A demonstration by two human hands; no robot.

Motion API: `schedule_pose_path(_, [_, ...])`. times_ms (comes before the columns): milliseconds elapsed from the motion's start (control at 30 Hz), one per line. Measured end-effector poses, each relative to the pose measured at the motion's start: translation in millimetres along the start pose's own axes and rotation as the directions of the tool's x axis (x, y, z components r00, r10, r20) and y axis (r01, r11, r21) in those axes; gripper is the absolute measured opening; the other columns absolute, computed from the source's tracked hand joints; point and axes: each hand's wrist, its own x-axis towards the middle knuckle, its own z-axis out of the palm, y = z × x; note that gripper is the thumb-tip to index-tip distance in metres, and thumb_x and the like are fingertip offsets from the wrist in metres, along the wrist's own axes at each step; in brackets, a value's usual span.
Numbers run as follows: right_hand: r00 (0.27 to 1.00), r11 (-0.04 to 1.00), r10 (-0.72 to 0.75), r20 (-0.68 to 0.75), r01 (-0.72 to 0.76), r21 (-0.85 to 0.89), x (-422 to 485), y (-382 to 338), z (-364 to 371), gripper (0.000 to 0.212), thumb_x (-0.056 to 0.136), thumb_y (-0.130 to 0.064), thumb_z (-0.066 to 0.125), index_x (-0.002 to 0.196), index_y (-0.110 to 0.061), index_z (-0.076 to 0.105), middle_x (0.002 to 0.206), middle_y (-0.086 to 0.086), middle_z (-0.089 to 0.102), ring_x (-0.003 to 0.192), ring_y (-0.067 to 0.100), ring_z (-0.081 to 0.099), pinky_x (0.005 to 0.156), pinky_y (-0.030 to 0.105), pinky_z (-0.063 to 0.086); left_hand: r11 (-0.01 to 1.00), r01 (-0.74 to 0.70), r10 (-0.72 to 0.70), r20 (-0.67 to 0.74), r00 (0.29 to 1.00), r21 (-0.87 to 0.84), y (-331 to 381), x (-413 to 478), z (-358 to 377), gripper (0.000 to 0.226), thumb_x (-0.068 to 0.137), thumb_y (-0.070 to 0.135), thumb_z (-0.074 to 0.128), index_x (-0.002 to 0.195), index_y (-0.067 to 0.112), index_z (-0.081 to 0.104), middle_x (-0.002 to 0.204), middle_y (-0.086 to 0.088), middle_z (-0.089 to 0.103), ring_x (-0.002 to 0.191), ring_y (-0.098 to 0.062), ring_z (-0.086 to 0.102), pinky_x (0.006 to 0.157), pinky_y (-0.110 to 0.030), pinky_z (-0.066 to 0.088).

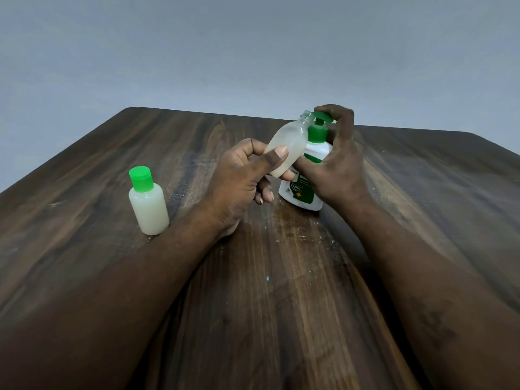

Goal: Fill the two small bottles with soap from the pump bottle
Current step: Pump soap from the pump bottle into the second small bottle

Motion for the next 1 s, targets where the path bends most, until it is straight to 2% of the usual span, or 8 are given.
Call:
schedule_pose_path(100, [1.000, 1.000, -0.022, 0.013, 0.022, -0.015, -0.7, -1.1, -1.0, 0.082, 0.082, -0.028, 0.089, 0.148, -0.018, 0.040, 0.105, -0.032, 0.062, 0.096, 0.001, 0.070, 0.074, 0.025, 0.060, 1.000, -0.002, 0.002, 0.000, 1.000, 0.003, 0.2, 0.6, 1.2, 0.024, 0.100, 0.034, 0.068, 0.103, 0.011, 0.060, 0.094, -0.014, 0.080, 0.046, -0.016, 0.052, 0.044, -0.025, 0.038])
schedule_pose_path(233, [0.998, 0.999, -0.041, 0.049, 0.042, -0.027, -0.6, -0.9, -3.7, 0.092, 0.081, -0.026, 0.090, 0.155, -0.020, 0.036, 0.108, -0.038, 0.059, 0.099, -0.004, 0.069, 0.078, 0.024, 0.060, 1.000, 0.001, -0.001, 0.004, 1.000, 0.005, -0.8, 0.8, 1.4, 0.028, 0.101, 0.035, 0.067, 0.107, 0.008, 0.060, 0.096, -0.014, 0.080, 0.047, -0.017, 0.052, 0.045, -0.026, 0.038])
schedule_pose_path(367, [0.997, 0.999, -0.053, 0.057, 0.054, -0.010, 2.4, -4.9, -4.6, 0.106, 0.080, -0.030, 0.092, 0.164, -0.026, 0.028, 0.113, -0.019, 0.069, 0.102, 0.003, 0.072, 0.087, 0.029, 0.061, 1.000, -0.001, 0.000, 0.009, 1.000, 0.009, -1.1, 0.7, 0.8, 0.027, 0.100, 0.035, 0.067, 0.106, 0.009, 0.060, 0.096, -0.014, 0.080, 0.046, -0.018, 0.052, 0.046, -0.026, 0.039])
schedule_pose_path(400, [0.997, 0.998, -0.056, 0.056, 0.056, -0.003, 2.8, -4.8, -4.3, 0.104, 0.080, -0.029, 0.092, 0.163, -0.026, 0.029, 0.113, -0.019, 0.070, 0.101, 0.002, 0.072, 0.086, 0.029, 0.061, 1.000, -0.002, 0.002, 0.012, 1.000, 0.009, -1.0, 1.0, 1.0, 0.026, 0.100, 0.034, 0.067, 0.105, 0.010, 0.060, 0.096, -0.014, 0.080, 0.047, -0.018, 0.052, 0.046, -0.026, 0.039])
schedule_pose_path(533, [0.998, 0.999, -0.040, 0.043, 0.040, 0.008, 1.7, -0.1, -2.1, 0.084, 0.082, -0.028, 0.090, 0.150, -0.022, 0.042, 0.110, -0.043, 0.061, 0.099, -0.006, 0.068, 0.079, 0.018, 0.057, 1.000, -0.014, 0.014, 0.009, 1.000, 0.000, -0.7, 1.2, 2.1, 0.026, 0.100, 0.034, 0.068, 0.103, 0.009, 0.060, 0.094, -0.014, 0.080, 0.047, -0.018, 0.052, 0.045, -0.024, 0.039])
schedule_pose_path(667, [1.000, 1.000, -0.011, 0.009, 0.011, 0.027, -0.2, 2.0, -1.2, 0.074, 0.082, -0.024, 0.089, 0.141, -0.013, 0.047, 0.105, -0.026, 0.065, 0.096, -0.010, 0.067, 0.075, 0.010, 0.050, 1.000, -0.007, 0.006, 0.015, 1.000, 0.008, -0.9, -0.2, 0.9, 0.024, 0.100, 0.032, 0.068, 0.101, 0.009, 0.059, 0.093, -0.015, 0.080, 0.045, -0.017, 0.053, 0.044, -0.025, 0.039])
schedule_pose_path(867, [0.999, 0.999, -0.041, 0.033, 0.042, -0.027, 0.1, -1.6, -1.2, 0.087, 0.081, -0.026, 0.089, 0.152, -0.020, 0.038, 0.106, -0.026, 0.065, 0.092, 0.002, 0.072, 0.075, 0.025, 0.060, 1.000, -0.006, 0.006, 0.014, 1.000, 0.013, -1.7, 1.4, 0.1, 0.026, 0.101, 0.034, 0.067, 0.104, 0.009, 0.060, 0.095, -0.014, 0.080, 0.046, -0.017, 0.052, 0.044, -0.024, 0.039])
schedule_pose_path(1000, [0.999, 0.999, -0.021, 0.046, 0.022, -0.028, -1.3, -1.6, -2.3, 0.089, 0.083, -0.031, 0.088, 0.154, -0.025, 0.035, 0.103, -0.024, 0.065, 0.093, -0.004, 0.069, 0.072, 0.014, 0.054, 1.000, -0.008, 0.008, 0.019, 1.000, -0.004, -2.6, 1.7, -0.1, 0.026, 0.100, 0.034, 0.067, 0.105, 0.009, 0.061, 0.096, -0.015, 0.080, 0.046, -0.017, 0.052, 0.044, -0.024, 0.039])
